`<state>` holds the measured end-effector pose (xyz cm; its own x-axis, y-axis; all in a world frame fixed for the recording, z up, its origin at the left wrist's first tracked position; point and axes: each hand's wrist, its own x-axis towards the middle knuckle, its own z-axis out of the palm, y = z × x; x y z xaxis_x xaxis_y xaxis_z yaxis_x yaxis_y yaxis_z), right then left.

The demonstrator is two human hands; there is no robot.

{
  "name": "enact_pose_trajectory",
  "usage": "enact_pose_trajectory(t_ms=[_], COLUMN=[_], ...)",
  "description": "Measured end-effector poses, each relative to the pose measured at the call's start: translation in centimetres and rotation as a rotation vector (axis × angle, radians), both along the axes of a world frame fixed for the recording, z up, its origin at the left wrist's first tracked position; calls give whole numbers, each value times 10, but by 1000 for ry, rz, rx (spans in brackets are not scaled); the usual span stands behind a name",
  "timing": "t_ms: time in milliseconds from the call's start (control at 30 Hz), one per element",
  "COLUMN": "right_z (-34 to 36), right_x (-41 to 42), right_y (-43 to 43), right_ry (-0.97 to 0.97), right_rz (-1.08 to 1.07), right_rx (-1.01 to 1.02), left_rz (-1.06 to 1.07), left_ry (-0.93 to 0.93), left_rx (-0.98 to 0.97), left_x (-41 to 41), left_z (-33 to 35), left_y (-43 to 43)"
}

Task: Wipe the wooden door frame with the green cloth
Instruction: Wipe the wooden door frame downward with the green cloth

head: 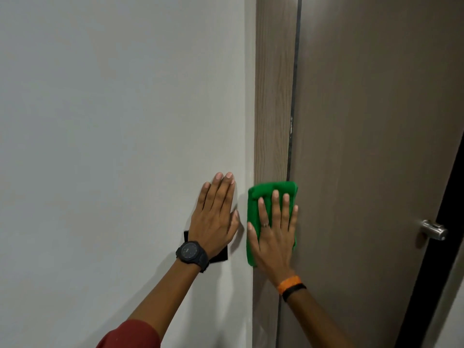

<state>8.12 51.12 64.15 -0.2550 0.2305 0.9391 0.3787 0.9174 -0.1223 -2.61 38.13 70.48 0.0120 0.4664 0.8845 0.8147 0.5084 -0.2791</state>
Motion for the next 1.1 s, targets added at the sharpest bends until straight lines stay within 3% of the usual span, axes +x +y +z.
enact_pose_trajectory(t_ms=[200,500,767,1100], right_z=[43,-94,-18,-160], right_x=[-12,16,-4,19], right_y=[7,-7,6,-16], right_ry=[79,-122,-4,-163], right_rz=[3,25,-4,24], right_rx=[25,-70,-21,-136], left_rz=[41,126,150,146], left_ry=[-62,-156,-125,-102], left_rx=[-24,-100,-123,-215], left_x=[12,31,39,42], left_z=[0,-37,-67,-113], left_y=[1,-2,-2,-4])
